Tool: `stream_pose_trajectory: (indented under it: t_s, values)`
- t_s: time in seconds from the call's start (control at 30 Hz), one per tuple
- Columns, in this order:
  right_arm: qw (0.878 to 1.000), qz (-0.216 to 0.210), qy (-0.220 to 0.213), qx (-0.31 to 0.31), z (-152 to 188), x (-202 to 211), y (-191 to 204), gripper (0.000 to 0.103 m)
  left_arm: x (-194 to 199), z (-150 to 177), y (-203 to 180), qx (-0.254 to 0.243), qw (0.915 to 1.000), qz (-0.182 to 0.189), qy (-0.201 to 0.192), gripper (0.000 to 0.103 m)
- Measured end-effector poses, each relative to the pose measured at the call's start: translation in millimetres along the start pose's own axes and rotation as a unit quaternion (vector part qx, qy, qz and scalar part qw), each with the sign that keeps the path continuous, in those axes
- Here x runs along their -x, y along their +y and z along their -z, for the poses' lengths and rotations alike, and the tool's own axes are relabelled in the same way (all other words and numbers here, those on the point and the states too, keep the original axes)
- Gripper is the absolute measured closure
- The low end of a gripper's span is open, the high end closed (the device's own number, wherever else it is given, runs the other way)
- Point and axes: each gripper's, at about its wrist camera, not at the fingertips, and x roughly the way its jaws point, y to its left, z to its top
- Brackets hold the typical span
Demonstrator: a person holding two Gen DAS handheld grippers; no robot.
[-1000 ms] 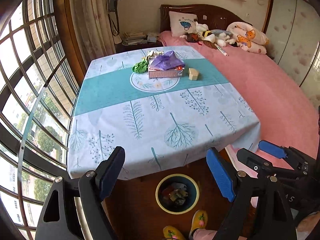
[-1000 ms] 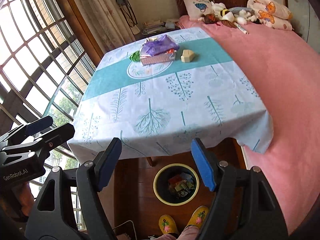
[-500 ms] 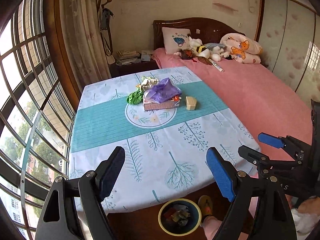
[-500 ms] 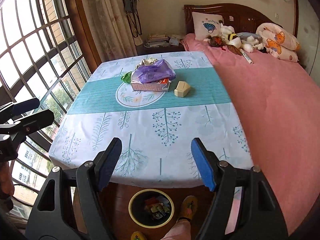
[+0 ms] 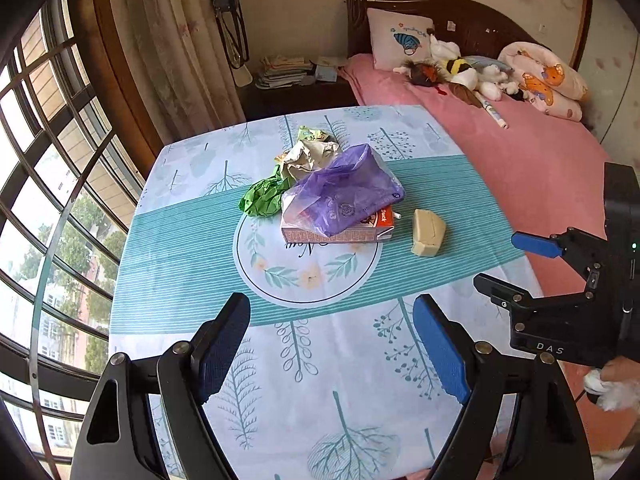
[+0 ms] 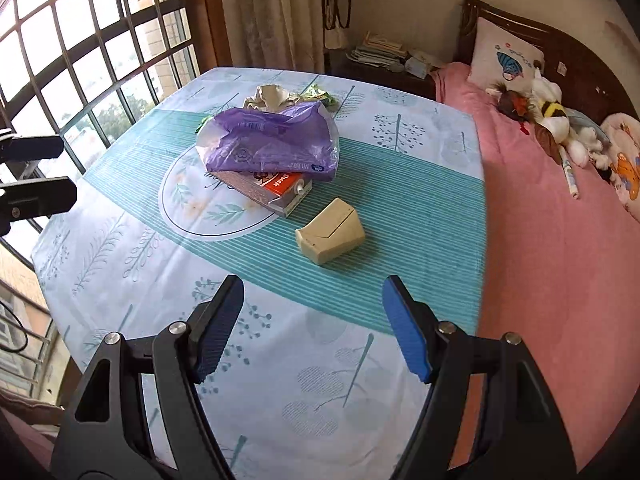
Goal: Collect trash
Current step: 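Grasp the beige block with the right tool while the left tool grasps the purple plastic bag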
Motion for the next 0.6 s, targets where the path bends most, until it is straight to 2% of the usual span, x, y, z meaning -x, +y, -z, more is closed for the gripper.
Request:
stream_pose_trajectory:
  t_s: [0.17,0.33,0.53,0.6]
  values:
    - [0.996,-0.026,0.020,0.080,-14.6,-64.7,-22.2,0.034,-48.8,-27.4,-5.5,0.039,0.9987,-0.015,0.030,0.018]
    - [0.989,-0.059,0.042,0.130,-20.7,-114.7,-28.6,0.034,-86.7,-43.3,-2.1,0.065,0.9960,-0.031,0.053,0.018]
    - [0.981,-0.098,0.049,0.158,-35.7,-153.4,-38.3,0.035,-106.8,-58.1,4.4,0.068,0.9947,-0.038,0.067,0.018]
    - [0.979,-0.108,0.039,0.171,-38.3,-158.8,-38.4,0.039,-107.7,-63.8,5.0,0.057,0.9953,-0.041,0.067,0.018]
